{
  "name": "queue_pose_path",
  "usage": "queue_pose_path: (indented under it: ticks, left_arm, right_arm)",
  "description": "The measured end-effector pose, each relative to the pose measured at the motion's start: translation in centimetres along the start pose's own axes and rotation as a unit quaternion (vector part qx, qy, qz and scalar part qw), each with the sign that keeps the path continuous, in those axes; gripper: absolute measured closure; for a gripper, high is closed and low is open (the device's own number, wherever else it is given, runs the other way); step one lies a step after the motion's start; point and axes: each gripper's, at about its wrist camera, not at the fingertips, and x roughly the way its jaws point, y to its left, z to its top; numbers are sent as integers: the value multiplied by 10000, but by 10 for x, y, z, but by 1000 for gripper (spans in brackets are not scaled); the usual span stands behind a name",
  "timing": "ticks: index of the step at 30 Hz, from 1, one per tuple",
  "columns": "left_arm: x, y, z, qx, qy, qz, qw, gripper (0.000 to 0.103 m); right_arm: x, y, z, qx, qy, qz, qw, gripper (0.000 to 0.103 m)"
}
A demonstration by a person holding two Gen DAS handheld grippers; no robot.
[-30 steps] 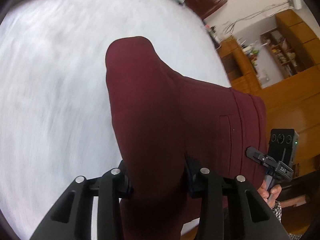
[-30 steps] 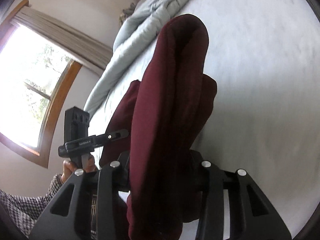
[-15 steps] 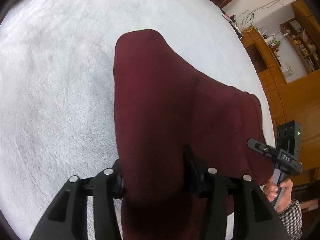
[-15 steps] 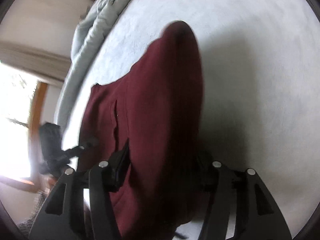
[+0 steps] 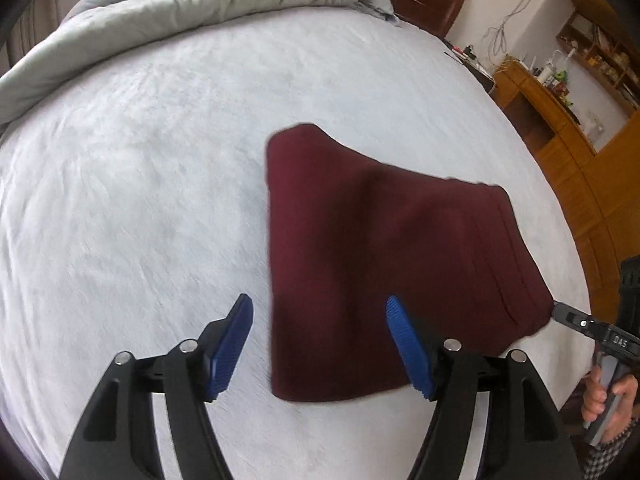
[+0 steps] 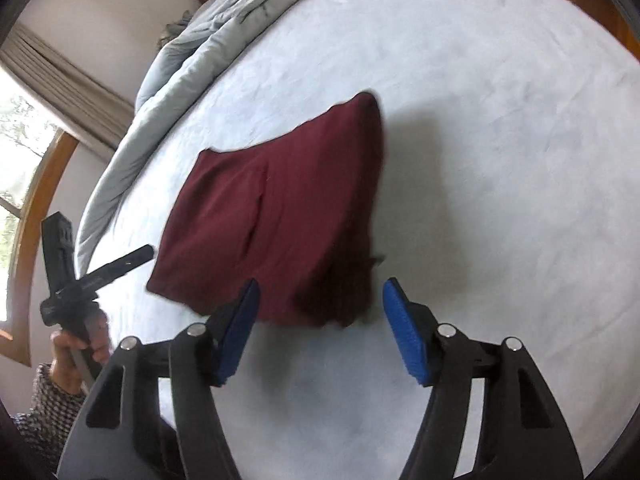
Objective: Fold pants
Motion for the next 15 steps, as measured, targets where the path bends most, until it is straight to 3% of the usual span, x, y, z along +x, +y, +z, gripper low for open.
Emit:
queue_pose_path:
  ticks: [2, 4, 8, 11, 15]
  left_arm:
    - [9, -6, 1, -12, 105, 102, 9999, 33]
    - [14, -11, 1, -62, 229, 48, 9997, 33]
    - [22, -11, 0, 170, 284, 309, 9990, 33]
    - [36, -6, -1, 61, 489, 282, 9984, 31]
    - [50, 9, -5, -503, 646, -30, 9966, 29]
  right_arm:
    - [9, 4, -4, -36, 127, -16, 9999, 59]
    - [15, 7, -4, 4, 181, -93, 9998, 63]
    - [7, 2, -3, -4, 186, -123, 9998, 86]
    - [16, -9, -8, 97, 419, -171, 9989, 87]
    - [30, -14, -12, 179, 607, -361, 9973, 87]
